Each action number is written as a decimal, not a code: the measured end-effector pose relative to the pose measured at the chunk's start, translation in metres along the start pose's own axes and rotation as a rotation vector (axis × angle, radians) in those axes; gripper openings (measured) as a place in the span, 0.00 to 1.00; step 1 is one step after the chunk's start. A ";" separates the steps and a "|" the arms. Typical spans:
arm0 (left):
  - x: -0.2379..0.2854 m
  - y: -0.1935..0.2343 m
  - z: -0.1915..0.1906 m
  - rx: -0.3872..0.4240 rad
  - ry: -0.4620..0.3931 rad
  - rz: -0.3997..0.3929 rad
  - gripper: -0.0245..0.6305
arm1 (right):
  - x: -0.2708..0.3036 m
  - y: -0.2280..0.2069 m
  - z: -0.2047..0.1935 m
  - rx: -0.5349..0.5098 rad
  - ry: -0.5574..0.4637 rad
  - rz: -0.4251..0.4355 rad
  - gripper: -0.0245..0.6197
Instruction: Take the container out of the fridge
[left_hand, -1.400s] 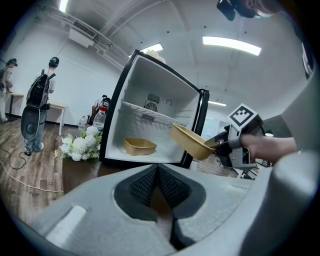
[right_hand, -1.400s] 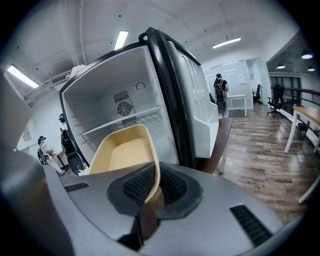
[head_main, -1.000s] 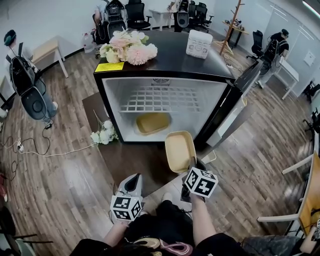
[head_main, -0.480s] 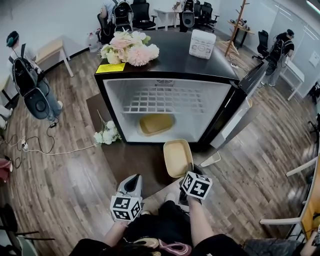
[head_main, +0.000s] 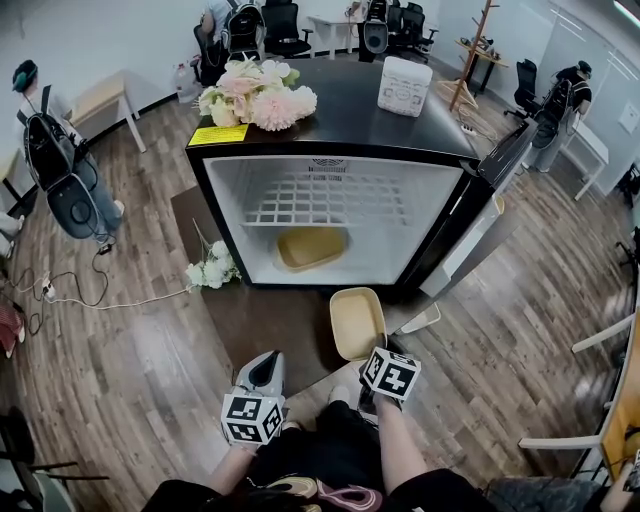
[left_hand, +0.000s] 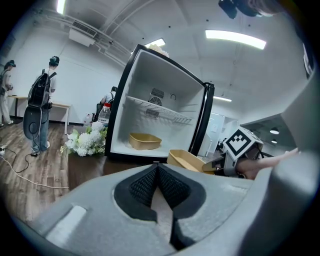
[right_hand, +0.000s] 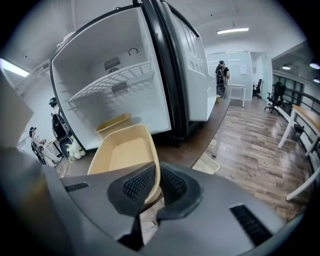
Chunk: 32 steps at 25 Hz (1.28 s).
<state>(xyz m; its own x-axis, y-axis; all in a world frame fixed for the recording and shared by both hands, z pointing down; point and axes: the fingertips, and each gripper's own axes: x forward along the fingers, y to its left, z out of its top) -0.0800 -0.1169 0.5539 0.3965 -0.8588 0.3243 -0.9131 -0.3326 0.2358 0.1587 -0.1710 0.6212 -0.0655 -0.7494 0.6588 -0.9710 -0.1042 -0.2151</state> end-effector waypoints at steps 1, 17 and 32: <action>0.000 0.000 -0.001 -0.001 0.001 0.001 0.05 | 0.001 -0.001 -0.003 -0.002 0.006 -0.001 0.09; 0.002 0.007 -0.012 -0.023 0.018 0.063 0.05 | 0.029 -0.019 -0.023 0.016 0.065 -0.027 0.09; 0.010 0.014 -0.016 -0.021 0.041 0.085 0.05 | 0.049 -0.022 -0.028 -0.013 0.098 -0.052 0.09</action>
<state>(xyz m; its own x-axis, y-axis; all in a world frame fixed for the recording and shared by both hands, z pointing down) -0.0876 -0.1246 0.5752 0.3212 -0.8670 0.3811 -0.9417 -0.2500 0.2249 0.1707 -0.1869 0.6785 -0.0368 -0.6754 0.7365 -0.9766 -0.1322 -0.1699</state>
